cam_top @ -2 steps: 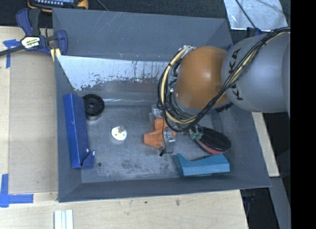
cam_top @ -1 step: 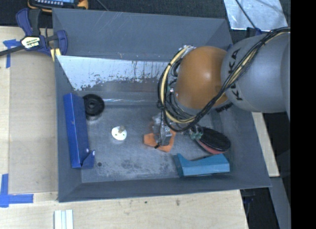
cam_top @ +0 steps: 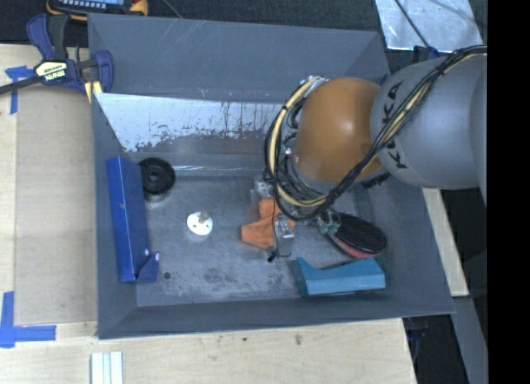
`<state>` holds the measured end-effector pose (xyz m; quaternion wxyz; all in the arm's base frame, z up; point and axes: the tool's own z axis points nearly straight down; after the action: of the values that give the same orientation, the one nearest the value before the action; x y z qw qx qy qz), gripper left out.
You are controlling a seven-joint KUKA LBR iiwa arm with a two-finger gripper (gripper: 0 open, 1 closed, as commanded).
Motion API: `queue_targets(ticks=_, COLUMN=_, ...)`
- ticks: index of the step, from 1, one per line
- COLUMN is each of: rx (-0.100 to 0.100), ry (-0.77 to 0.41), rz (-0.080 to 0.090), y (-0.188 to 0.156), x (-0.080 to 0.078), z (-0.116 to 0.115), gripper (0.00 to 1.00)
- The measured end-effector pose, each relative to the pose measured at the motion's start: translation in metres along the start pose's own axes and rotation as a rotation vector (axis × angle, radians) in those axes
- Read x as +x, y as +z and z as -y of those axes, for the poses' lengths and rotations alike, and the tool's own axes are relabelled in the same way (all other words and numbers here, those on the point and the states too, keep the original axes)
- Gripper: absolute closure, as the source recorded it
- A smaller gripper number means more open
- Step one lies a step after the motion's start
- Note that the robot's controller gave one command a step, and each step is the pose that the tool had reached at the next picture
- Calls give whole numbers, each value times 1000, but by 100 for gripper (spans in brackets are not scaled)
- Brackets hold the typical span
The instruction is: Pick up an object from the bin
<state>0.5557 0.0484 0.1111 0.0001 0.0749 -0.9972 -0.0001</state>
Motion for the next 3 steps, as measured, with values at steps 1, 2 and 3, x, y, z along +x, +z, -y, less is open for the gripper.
queue_targets(ticks=1, rx=0, ry=0, rz=0, y=0, x=0, z=0, gripper=100)
queue_targets(ticks=2, rx=0, ry=0, rz=0, y=0, x=0, z=0, gripper=0)
queue_targets(ticks=3, rx=0, ry=1, rz=0, y=0, x=0, z=0, gripper=100)
